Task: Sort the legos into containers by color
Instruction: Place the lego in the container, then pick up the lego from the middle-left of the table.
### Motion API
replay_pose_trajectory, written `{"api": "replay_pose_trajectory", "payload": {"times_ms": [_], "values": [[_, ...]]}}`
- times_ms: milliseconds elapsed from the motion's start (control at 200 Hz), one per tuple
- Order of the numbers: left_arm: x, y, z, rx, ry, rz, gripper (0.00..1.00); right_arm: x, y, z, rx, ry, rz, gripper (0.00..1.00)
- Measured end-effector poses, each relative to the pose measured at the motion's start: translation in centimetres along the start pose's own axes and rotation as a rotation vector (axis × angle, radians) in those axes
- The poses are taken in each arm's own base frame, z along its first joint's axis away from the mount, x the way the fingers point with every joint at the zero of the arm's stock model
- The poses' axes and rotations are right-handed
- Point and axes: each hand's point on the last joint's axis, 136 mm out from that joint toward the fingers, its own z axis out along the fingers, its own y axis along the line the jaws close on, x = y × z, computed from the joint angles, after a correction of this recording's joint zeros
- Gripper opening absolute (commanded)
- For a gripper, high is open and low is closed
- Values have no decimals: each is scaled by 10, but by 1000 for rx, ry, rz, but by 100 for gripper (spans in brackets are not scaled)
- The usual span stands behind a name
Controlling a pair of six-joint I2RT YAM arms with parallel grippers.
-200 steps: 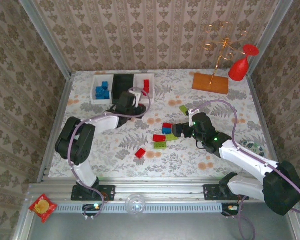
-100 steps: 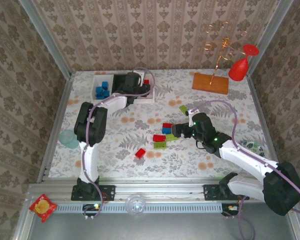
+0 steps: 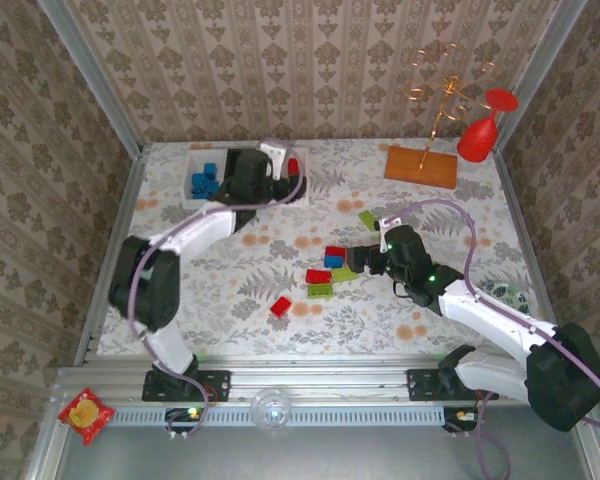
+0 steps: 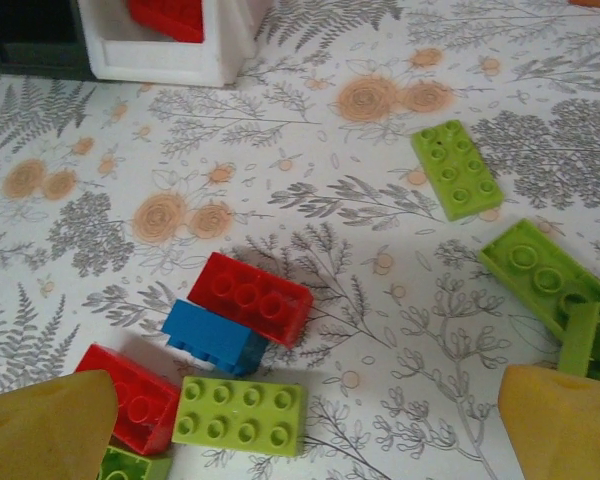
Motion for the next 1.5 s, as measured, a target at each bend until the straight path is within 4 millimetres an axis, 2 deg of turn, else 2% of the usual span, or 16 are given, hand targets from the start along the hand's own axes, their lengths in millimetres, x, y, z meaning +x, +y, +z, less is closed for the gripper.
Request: {"api": "replay_pose_trajectory", "payload": {"times_ms": [70, 165, 250, 315, 375, 490, 610, 795, 1220, 1500], "values": [[25, -33, -25, 90, 28, 26, 69, -2, -5, -2, 13, -12, 13, 99], [82, -68, -52, 206, 129, 76, 69, -5, -11, -7, 31, -29, 27, 99], [136, -81, -72, 263, 252, 107, 69, -7, -15, -11, 37, -46, 35, 100], [167, -87, -84, 298, 334, 125, 68, -8, -16, -13, 38, -51, 40, 100], [191, -93, -93, 331, 395, 145, 67, -7, -16, -13, 39, -50, 41, 100], [218, -104, -102, 377, 467, 182, 64, -7, -16, -13, 39, -49, 42, 100], [235, -111, -100, 404, 520, 208, 62, -5, -16, -11, 38, -44, 41, 100], [258, -108, -84, 395, 613, 218, 60, -3, -16, -10, 36, -35, 43, 100], [255, -117, -44, 365, 618, 379, 62, -1, -14, -6, 26, -25, 42, 100], [256, -124, -36, 348, 607, 499, 74, 2, -12, -3, 18, -9, 41, 100]]}}
